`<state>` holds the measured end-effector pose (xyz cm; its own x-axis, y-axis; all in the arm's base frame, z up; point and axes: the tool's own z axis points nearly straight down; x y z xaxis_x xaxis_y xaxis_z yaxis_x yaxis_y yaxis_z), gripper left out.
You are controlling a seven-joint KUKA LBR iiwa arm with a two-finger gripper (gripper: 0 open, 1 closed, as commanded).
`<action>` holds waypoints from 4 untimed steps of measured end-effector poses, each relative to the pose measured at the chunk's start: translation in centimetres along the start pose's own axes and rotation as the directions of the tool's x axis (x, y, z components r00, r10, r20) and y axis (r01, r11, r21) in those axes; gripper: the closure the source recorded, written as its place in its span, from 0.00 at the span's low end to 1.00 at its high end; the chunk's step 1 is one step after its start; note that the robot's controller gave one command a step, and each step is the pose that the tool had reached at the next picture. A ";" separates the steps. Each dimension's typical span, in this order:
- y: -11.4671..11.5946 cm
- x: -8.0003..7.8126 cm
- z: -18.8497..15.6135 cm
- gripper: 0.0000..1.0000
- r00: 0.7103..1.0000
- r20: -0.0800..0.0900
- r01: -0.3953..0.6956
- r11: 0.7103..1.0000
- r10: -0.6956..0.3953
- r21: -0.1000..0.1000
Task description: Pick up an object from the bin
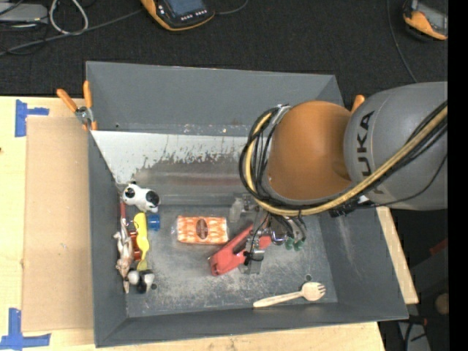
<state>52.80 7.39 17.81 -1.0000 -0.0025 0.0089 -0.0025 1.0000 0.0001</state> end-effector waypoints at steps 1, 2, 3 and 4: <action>0.0 -0.1 -0.4 0.00 1.000 0.007 -0.001 1.000 0.001 -0.001; -2.5 2.5 -4.8 0.00 0.980 -0.002 0.200 0.980 -0.200 -0.001; -3.8 -0.2 -1.6 0.00 0.989 0.010 0.148 0.989 -0.148 0.000; -1.5 -1.8 -1.8 0.00 0.996 0.012 -0.090 0.996 0.090 -0.003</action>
Offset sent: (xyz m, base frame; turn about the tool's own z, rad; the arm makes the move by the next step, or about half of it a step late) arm -0.0372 -0.0438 0.0807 -0.3059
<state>54.58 5.92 19.59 -0.9962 0.0873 -0.0027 0.0873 0.9962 0.0022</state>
